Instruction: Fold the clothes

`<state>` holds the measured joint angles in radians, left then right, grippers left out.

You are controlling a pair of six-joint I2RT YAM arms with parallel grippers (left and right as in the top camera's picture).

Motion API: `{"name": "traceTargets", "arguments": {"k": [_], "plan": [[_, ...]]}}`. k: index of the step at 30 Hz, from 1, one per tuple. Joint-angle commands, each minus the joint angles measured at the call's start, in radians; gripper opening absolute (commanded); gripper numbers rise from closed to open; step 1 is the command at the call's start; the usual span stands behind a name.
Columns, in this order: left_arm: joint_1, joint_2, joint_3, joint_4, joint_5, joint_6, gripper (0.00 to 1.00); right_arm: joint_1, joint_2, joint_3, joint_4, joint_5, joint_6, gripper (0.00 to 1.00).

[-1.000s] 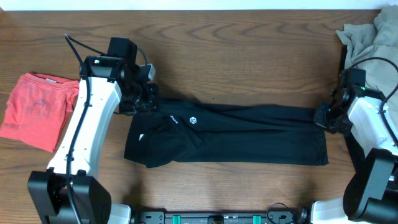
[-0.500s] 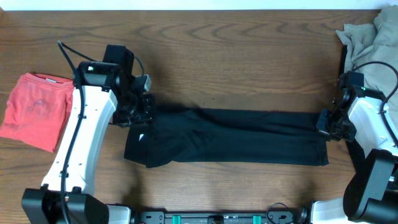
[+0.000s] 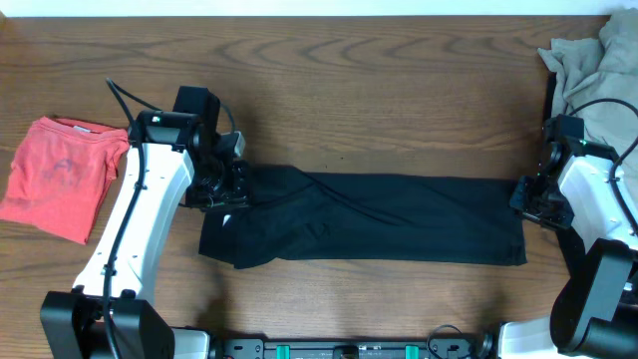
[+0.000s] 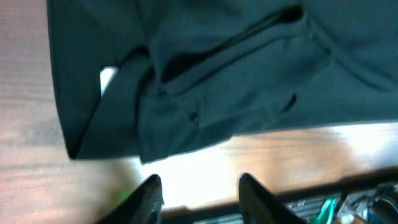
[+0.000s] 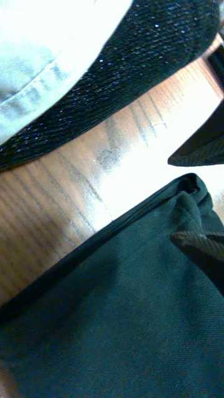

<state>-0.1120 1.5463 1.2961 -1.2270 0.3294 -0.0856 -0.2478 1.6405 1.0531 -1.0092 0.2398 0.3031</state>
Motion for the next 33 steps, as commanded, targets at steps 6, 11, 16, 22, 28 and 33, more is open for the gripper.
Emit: {"name": "traceTargets", "arguments": {"k": [6,11,16,22,28,33], "plan": [[0.003,0.010,-0.040,0.099,-0.004,-0.001,0.45,-0.010,-0.019,0.020,-0.016,0.005,0.002,0.38],[-0.005,0.038,-0.114,0.236,0.029,-0.001,0.45,-0.010,-0.019,0.018,-0.016,-0.085,-0.066,0.43],[-0.027,0.076,-0.174,0.349,0.028,-0.003,0.45,-0.016,-0.019,0.006,-0.015,-0.087,-0.065,0.44],[-0.030,0.149,-0.193,0.364,0.021,-0.043,0.50,-0.042,-0.019,-0.007,-0.016,-0.087,-0.065,0.47],[-0.030,0.222,-0.196,0.335,0.021,-0.069,0.50,-0.053,-0.019,-0.008,-0.015,-0.087,-0.065,0.49],[-0.030,0.263,-0.196,0.397,0.021,-0.069,0.49,-0.053,-0.019,-0.008,-0.011,-0.087,-0.065,0.50]]}}
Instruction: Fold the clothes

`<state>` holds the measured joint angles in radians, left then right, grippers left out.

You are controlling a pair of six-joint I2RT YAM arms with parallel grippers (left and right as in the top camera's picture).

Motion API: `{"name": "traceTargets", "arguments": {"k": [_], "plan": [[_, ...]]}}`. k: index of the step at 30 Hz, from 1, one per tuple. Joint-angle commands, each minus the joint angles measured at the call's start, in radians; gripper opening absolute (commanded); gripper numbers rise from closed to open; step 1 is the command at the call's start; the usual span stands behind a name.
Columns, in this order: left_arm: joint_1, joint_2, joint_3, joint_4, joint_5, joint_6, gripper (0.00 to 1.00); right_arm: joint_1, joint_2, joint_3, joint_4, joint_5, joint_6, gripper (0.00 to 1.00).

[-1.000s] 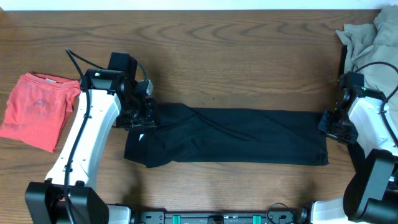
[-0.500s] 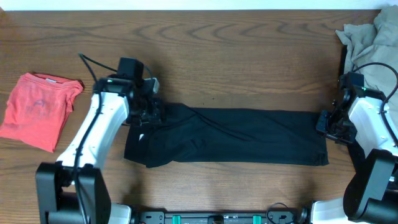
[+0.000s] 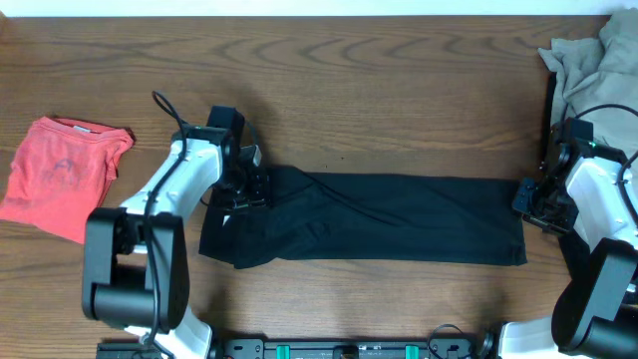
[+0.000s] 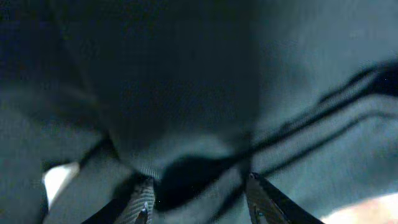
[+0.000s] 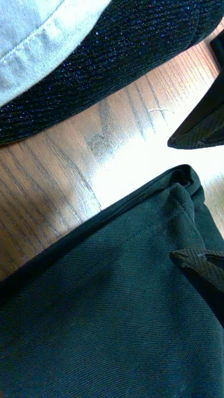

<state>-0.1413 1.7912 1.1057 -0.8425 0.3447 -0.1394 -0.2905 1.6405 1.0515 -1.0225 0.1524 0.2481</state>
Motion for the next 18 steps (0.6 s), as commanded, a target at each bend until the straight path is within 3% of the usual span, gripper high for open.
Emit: {"name": "traceTargets", "arguments": {"k": [1,5,7,12,16,18], "plan": [[0.000,0.019,-0.005,0.021,0.005,-0.015,0.49,-0.011,-0.019,-0.006,0.002,0.001,-0.010,0.50],[0.000,0.019,-0.005,0.018,0.005,-0.015,0.13,-0.011,-0.019,-0.006,0.002,0.001,-0.010,0.51],[0.001,0.019,-0.005,-0.026,-0.004,-0.015,0.08,-0.011,-0.019,-0.006,0.002,0.001,-0.010,0.51],[0.002,0.019,-0.005,-0.187,-0.101,-0.065,0.06,-0.011,-0.019,-0.006,0.006,0.001,-0.010,0.51],[0.002,0.019,-0.005,-0.217,-0.114,-0.066,0.06,-0.010,-0.019,-0.007,0.005,0.000,-0.011,0.51],[0.002,0.019,-0.005,-0.191,-0.114,-0.065,0.14,-0.010,-0.019,-0.010,0.006,-0.006,-0.023,0.51]]}}
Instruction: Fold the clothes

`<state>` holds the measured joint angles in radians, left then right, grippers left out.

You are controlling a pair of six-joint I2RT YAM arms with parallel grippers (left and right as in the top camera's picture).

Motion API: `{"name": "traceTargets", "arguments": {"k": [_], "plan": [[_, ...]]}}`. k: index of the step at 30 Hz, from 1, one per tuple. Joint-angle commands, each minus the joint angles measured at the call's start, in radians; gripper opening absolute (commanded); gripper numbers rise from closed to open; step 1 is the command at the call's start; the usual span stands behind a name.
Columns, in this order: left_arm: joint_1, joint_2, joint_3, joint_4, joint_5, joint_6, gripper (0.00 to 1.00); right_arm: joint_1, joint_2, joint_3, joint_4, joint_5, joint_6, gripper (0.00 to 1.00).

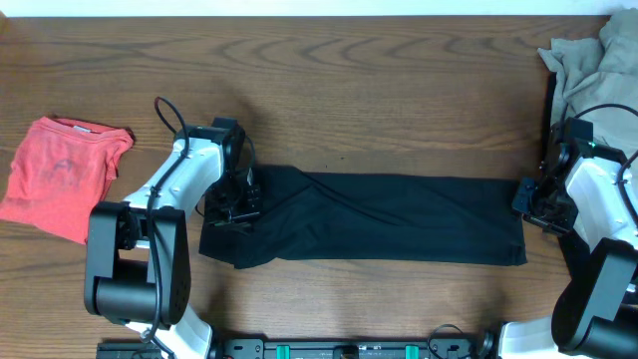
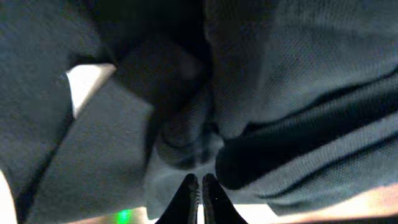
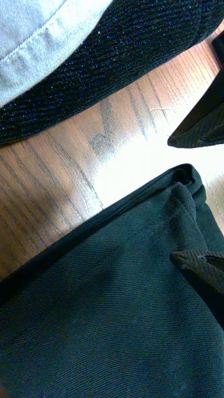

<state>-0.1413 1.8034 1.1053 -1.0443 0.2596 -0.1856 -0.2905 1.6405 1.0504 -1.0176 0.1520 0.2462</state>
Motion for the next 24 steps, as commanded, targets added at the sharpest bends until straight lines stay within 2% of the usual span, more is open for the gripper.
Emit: {"name": "traceTargets", "arguments": {"k": [1,4,6,13,22,24], "plan": [[0.002,0.007,-0.002,0.023,-0.029,-0.019,0.25,-0.010,-0.019,-0.012,0.004,-0.019,-0.036,0.52],[0.002,0.006,0.032,0.037,-0.030,-0.019,0.31,-0.010,-0.019,-0.027,0.016,-0.068,-0.090,0.55],[0.002,0.002,0.068,0.036,-0.032,-0.019,0.31,-0.011,-0.019,-0.046,0.042,-0.071,-0.125,0.59],[0.028,-0.068,0.130,0.035,-0.066,-0.032,0.32,-0.011,-0.019,-0.157,0.192,-0.083,-0.186,0.61],[0.069,-0.124,0.130,0.035,-0.082,-0.038,0.32,-0.011,-0.019,-0.303,0.353,-0.171,-0.234,0.56],[0.069,-0.124,0.129,0.035,-0.082,-0.038,0.32,-0.011,-0.019,-0.324,0.374,-0.172,-0.233,0.49]]}}
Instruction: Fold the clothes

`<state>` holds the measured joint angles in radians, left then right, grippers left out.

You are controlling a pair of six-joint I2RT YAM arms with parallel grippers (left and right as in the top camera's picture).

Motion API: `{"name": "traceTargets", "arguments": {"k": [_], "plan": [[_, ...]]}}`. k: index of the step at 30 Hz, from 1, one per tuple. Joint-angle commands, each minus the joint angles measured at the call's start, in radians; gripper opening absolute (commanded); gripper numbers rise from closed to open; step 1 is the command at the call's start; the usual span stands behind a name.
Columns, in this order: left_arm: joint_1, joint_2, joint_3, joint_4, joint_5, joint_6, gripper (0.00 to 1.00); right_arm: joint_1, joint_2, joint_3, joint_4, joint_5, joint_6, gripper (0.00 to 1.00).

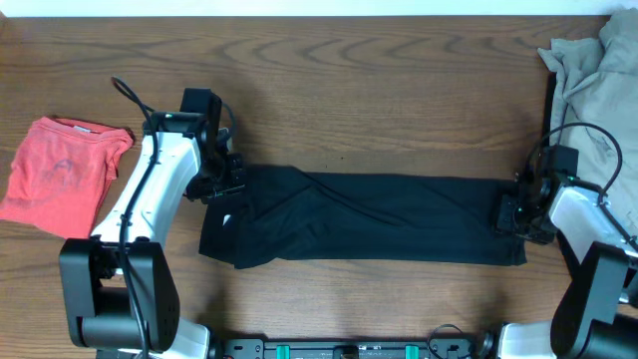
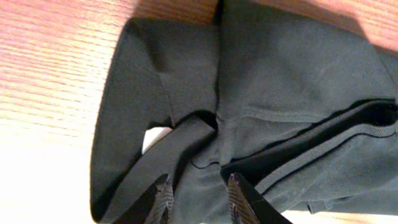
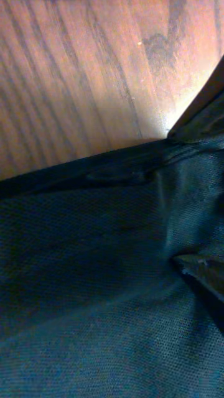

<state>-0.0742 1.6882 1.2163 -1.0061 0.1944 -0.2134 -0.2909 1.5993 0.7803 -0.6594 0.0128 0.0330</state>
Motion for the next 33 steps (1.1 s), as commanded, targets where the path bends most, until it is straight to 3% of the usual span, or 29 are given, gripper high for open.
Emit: {"name": "traceTargets", "arguments": {"k": [1,4,5,14,21,27,33], "plan": [[0.002,-0.009,0.018,-0.003,-0.016,-0.010,0.32,-0.011,0.023,-0.059,0.021,-0.032,-0.019,0.38],[0.002,-0.009,0.018,-0.003,-0.016,-0.010,0.32,-0.011,0.022,-0.057,0.029,-0.032,-0.004,0.07],[0.002,-0.009,0.018,-0.004,-0.016,-0.010,0.32,-0.011,0.022,-0.052,0.032,-0.032,0.000,0.01],[0.002,-0.009,0.018,-0.006,-0.016,-0.010,0.32,-0.011,0.022,0.159,-0.182,0.134,0.079,0.01],[0.002,-0.009,0.018,-0.006,-0.016,-0.010,0.33,0.022,0.022,0.384,-0.391,0.051,0.074,0.01],[0.002,-0.009,0.018,-0.006,-0.016,-0.010,0.33,0.157,0.022,0.403,-0.436,-0.059,0.069,0.01],[0.002,-0.009,0.018,-0.005,-0.016,-0.010,0.33,0.352,0.022,0.403,-0.375,-0.100,0.166,0.01]]}}
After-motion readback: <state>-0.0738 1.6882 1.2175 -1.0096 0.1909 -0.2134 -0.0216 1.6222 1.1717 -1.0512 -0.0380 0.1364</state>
